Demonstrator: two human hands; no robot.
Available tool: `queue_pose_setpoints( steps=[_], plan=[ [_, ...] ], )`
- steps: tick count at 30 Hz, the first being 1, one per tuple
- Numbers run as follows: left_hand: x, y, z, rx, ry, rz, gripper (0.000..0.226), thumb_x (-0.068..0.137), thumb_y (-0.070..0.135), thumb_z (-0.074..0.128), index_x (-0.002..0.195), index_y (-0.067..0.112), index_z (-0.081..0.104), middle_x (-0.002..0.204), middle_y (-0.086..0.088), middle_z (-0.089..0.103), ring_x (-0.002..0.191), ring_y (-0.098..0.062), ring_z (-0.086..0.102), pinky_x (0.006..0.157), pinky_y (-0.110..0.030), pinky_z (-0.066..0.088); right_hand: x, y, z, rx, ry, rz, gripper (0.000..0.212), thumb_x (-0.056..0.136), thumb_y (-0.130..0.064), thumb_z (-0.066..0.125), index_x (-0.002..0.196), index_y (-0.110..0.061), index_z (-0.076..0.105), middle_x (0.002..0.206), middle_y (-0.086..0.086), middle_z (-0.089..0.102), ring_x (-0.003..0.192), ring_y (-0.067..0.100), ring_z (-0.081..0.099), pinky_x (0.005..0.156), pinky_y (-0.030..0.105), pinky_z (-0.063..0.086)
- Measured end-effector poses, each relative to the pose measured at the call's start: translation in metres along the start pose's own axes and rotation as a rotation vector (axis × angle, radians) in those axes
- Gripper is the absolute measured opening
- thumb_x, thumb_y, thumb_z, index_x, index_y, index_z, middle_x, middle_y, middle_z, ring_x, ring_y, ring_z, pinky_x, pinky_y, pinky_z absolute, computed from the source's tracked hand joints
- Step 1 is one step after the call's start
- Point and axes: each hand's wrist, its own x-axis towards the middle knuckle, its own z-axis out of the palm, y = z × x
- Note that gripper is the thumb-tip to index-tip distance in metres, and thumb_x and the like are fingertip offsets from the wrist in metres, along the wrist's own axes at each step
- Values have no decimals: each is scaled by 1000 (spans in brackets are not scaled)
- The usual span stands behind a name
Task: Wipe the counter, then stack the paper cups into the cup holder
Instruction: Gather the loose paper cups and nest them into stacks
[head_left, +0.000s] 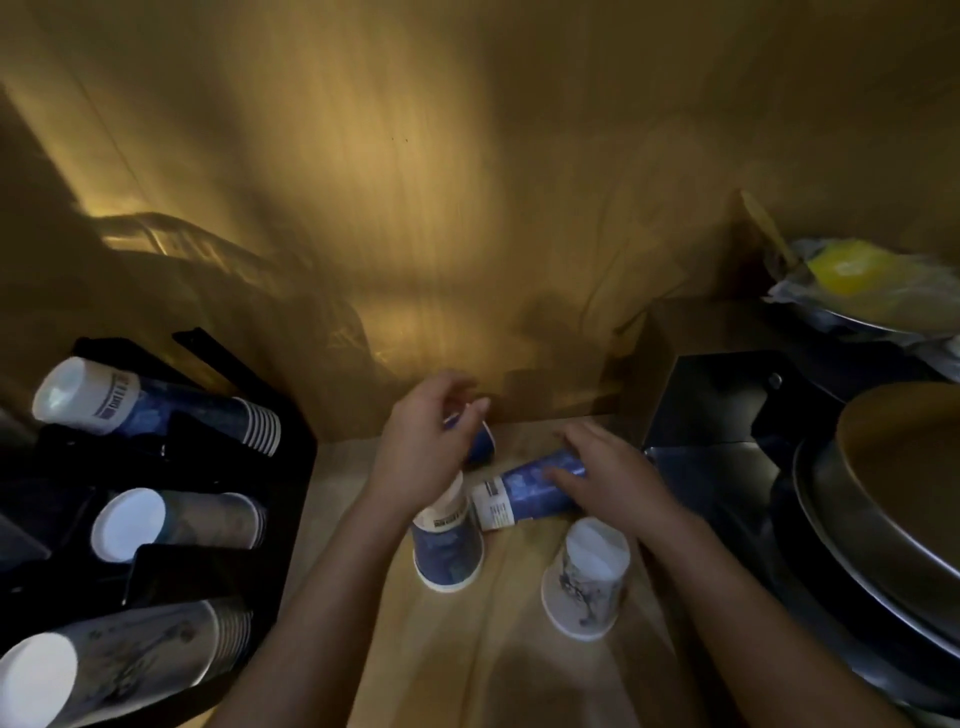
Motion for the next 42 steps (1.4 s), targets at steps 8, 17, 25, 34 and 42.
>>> queue_pose_setpoints(
  steps=[8, 17, 25, 34, 42],
  plan=[
    [19, -98, -7, 242, -67, -283, 24, 88, 25, 61, 108, 11, 60, 110, -11, 67, 92, -19, 59, 76, -28, 43, 44, 20, 42, -235, -335, -116, 49, 75, -38, 64, 119, -31, 43, 125, -2, 52, 113, 19, 46, 80, 29, 30],
    [27, -171, 9, 503, -285, -415, 65, 78, 46, 67, 131, 18, 41, 136, -13, 47, 120, -29, 46, 97, -36, 40, 61, 51, 78, -407, -557, -202, 72, 71, -42, 64, 132, -33, 27, 137, 0, 40, 118, 24, 36, 99, 42, 29],
    [26, -198, 21, 246, -289, -450, 67, 61, 40, 83, 117, 12, 56, 114, -10, 66, 102, -29, 63, 85, -39, 54, 55, 53, 75, -369, -617, -139, 81, 70, -44, 65, 136, -37, 18, 142, 0, 34, 128, 25, 27, 106, 44, 19],
    [21, -178, -10, -309, 64, -525, 50, 66, 14, 83, 108, 13, 55, 104, -6, 65, 94, -24, 64, 70, -31, 55, 62, 47, 61, -311, -613, -41, 83, 71, -37, 68, 138, -35, 18, 142, 1, 37, 125, 24, 34, 103, 41, 24],
    [18, -154, -25, -16, 140, -290, 59, 65, 28, 83, 110, 29, 46, 110, 2, 55, 100, -15, 56, 81, -33, 50, 63, 36, 47, 20, -451, -14, 103, 66, -24, 75, 139, -43, 5, 146, -4, 34, 127, 16, 37, 103, 40, 38]
  ],
)
